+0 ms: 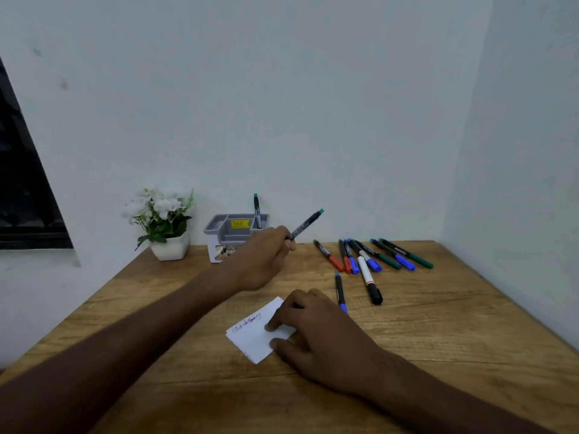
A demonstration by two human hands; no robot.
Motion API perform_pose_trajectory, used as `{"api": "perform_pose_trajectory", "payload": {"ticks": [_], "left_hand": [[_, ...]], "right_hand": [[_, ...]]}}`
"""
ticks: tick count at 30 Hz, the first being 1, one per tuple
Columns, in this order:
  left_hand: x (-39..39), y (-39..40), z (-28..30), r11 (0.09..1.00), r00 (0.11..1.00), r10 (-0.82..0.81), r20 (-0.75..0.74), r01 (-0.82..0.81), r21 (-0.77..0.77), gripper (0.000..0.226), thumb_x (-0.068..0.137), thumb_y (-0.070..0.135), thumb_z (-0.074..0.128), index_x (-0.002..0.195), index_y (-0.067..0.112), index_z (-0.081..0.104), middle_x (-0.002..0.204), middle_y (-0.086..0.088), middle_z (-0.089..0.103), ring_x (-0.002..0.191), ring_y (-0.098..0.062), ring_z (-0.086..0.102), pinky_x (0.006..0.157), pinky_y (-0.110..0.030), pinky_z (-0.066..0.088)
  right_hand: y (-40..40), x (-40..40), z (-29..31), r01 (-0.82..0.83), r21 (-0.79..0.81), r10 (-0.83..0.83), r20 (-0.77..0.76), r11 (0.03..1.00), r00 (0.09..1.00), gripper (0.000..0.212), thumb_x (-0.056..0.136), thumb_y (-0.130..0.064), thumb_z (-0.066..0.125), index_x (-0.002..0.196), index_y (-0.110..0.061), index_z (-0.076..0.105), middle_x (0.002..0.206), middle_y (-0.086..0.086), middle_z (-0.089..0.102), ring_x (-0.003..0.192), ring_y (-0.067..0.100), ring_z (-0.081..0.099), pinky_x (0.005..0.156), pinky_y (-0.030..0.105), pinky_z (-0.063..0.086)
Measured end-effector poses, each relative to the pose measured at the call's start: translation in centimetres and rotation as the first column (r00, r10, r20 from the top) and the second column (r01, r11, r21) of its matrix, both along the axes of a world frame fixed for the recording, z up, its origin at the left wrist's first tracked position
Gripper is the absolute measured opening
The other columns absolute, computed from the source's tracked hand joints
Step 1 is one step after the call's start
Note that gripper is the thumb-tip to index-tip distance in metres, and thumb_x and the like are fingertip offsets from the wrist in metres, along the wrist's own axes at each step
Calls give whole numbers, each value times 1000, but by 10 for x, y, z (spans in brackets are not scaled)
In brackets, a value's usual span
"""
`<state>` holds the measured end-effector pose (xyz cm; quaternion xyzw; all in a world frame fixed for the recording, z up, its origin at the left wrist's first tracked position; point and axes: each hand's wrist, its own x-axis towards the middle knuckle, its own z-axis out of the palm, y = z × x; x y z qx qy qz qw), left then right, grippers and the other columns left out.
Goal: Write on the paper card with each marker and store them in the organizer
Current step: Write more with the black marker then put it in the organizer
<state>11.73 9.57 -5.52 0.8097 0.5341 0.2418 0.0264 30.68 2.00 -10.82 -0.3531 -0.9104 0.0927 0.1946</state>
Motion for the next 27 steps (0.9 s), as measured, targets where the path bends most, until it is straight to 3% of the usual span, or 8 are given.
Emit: {"api": "perform_pose_trajectory", "payload": {"ticks": [2,4,8,13,16,20,23,27], "left_hand": [[-14,-40,-5,980,964,-195,182,186,66,25,116,25,34,102,16,54,83,11,53,77,-11,55,68,-30,40],[-28,-69,-18,954,928,-300,223,289,80,24,114,28,33,100,25,53,85,9,56,78,-15,55,72,-32,44],[-46,-86,-47,981,979,-192,68,193,-5,22,111,53,24,109,47,45,87,16,60,78,-8,57,69,-31,47],[-45,-79,-49,986,978,-138,-158,151,72,45,101,71,6,122,49,39,75,13,56,65,-6,54,59,-34,45],[-45,-82,-49,981,973,-153,-171,170,91,47,98,77,1,126,59,35,70,18,50,61,-2,50,55,-32,41],[-46,-84,-52,985,985,-162,-64,165,51,41,103,73,20,141,64,37,67,17,53,64,-3,55,56,-33,43],[-48,-84,-48,992,979,-129,-155,128,-21,59,92,84,43,143,56,33,71,18,55,69,-2,57,62,-34,51],[-69,-79,-45,993,987,-99,-129,89,-77,62,86,84,55,141,58,38,73,17,58,71,0,58,65,-34,51]], "right_hand": [[1,-3,0,1,4,-1,-3,1000,1000,35,101,-48,58,133,-39,67,132,-12,58,117,5,44,92,24,41],[2,-5,0,1,7,-1,-7,1000,1000,34,101,-48,59,132,-38,68,129,-11,59,112,5,42,89,25,39],[5,-7,2,-1,-2,1,3,1000,1000,33,101,-48,62,132,-38,70,128,-12,60,109,1,40,87,21,37],[5,-6,2,81,-74,-84,-39,994,996,45,100,-64,55,136,-40,65,127,-22,64,109,-6,51,85,11,38],[2,-8,6,84,-191,-117,-167,978,979,51,100,-69,38,122,-39,73,95,-27,68,94,-12,60,74,9,40],[0,-13,14,130,-374,-251,-295,918,922,47,95,-70,25,93,-51,69,91,-25,68,93,-13,62,75,5,39],[2,-13,13,153,-439,-321,-339,885,885,60,90,-72,23,90,-44,76,99,-26,69,96,-10,60,81,11,34],[4,-10,13,135,-447,-319,-367,884,874,52,94,-70,22,123,-61,64,104,-20,80,110,-17,59,94,9,32]]}}
